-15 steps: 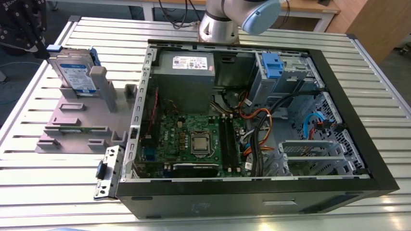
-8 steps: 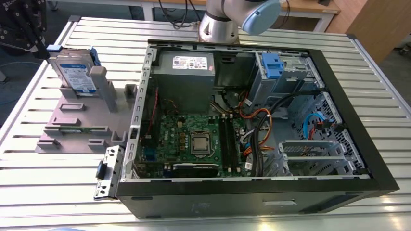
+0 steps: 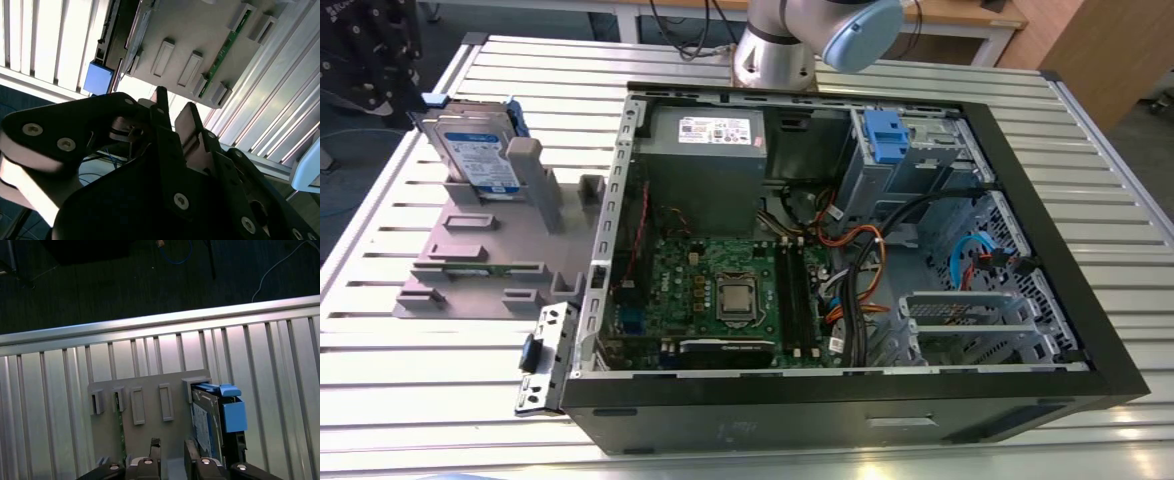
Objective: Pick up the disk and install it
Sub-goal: 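Pick up the disk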
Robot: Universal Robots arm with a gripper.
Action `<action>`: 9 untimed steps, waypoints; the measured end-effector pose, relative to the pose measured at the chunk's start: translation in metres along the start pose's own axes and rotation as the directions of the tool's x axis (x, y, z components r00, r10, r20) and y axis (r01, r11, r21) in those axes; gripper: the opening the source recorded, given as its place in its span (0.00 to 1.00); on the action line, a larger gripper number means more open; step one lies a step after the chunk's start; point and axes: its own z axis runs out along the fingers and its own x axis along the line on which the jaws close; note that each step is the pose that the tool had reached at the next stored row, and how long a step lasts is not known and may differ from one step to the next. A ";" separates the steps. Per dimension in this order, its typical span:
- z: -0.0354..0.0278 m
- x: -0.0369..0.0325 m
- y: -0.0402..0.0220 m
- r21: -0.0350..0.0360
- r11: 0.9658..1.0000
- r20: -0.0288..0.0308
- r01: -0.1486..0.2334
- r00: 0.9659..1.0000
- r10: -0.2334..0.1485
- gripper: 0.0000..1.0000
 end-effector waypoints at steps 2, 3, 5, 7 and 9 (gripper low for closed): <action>0.0000 0.0000 0.0000 0.000 1.000 0.000 0.000 1.000 0.000 0.35; 0.0000 0.0000 0.0000 0.000 1.000 0.000 0.000 1.000 0.000 0.35; 0.0000 0.0000 0.0000 0.000 1.000 0.000 0.000 1.000 0.000 0.41; 0.0000 0.0000 0.0000 0.000 1.000 0.000 0.000 1.000 0.000 0.48; 0.0000 0.0000 0.0000 0.000 1.000 0.000 0.000 1.000 0.000 0.54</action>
